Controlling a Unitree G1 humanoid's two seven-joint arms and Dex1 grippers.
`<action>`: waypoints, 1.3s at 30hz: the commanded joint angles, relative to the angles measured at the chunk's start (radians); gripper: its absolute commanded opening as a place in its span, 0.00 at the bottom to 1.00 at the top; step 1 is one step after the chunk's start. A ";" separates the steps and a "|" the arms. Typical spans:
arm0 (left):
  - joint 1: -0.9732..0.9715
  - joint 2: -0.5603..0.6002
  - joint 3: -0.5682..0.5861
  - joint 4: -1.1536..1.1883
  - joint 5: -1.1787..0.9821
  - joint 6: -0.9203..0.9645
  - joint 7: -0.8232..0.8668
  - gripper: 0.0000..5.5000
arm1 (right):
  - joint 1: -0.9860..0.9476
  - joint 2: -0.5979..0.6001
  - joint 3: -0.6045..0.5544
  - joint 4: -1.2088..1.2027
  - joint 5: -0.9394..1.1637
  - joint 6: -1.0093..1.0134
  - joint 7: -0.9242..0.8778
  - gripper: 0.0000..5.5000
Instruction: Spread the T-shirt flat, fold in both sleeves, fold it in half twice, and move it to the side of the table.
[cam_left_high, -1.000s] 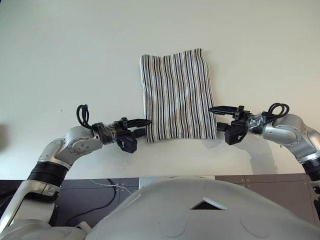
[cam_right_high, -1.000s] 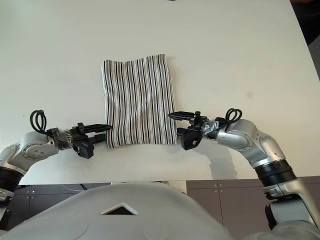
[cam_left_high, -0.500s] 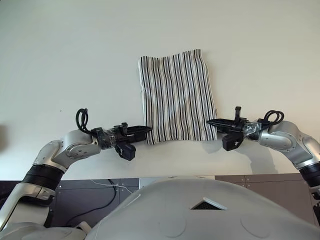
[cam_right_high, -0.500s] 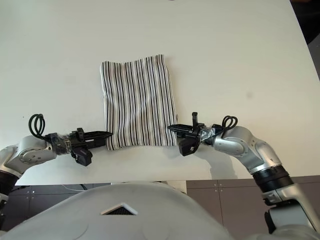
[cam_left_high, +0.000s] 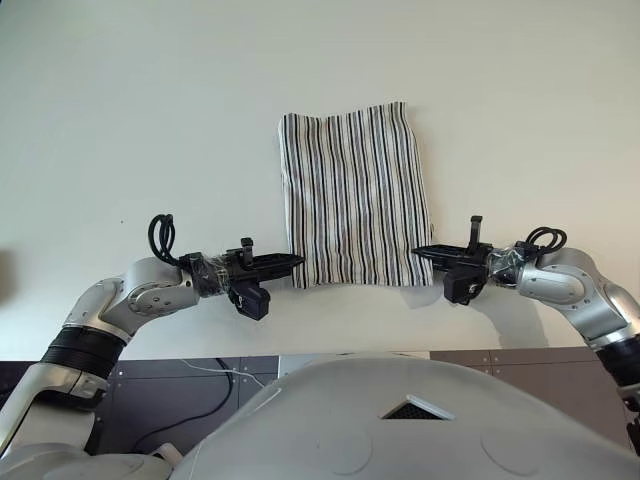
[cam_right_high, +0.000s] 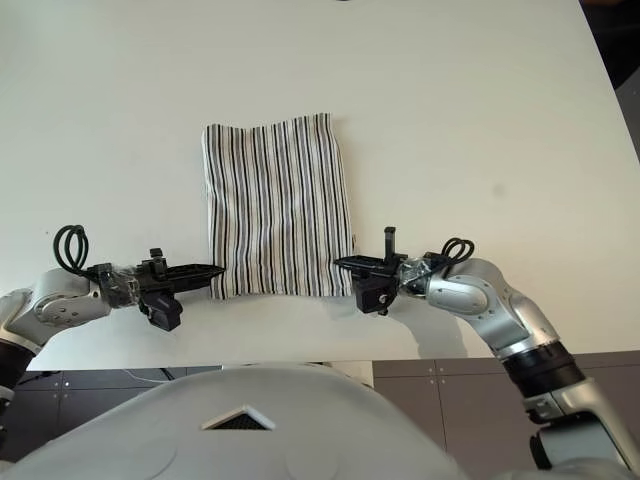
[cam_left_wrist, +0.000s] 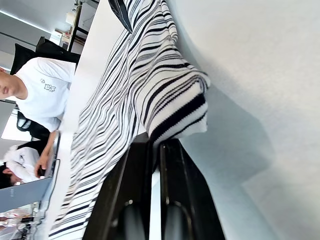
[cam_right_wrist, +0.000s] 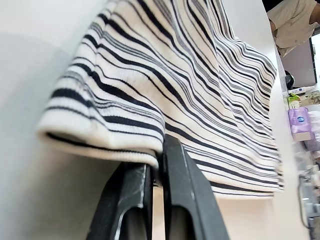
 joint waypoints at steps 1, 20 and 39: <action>0.201 0.103 -0.098 -0.141 -0.289 0.244 -0.217 0.02 | 0.143 -0.119 -0.043 -0.200 0.249 0.168 0.136 0.02; -0.146 -0.195 0.186 -0.286 -1.013 1.253 -0.219 0.02 | -0.335 0.263 -0.154 -0.015 0.695 0.924 -0.008 0.02; -0.130 -0.385 0.332 -0.129 -0.827 1.235 -0.201 0.14 | -0.503 0.564 -0.161 0.381 0.441 0.737 -0.111 0.22</action>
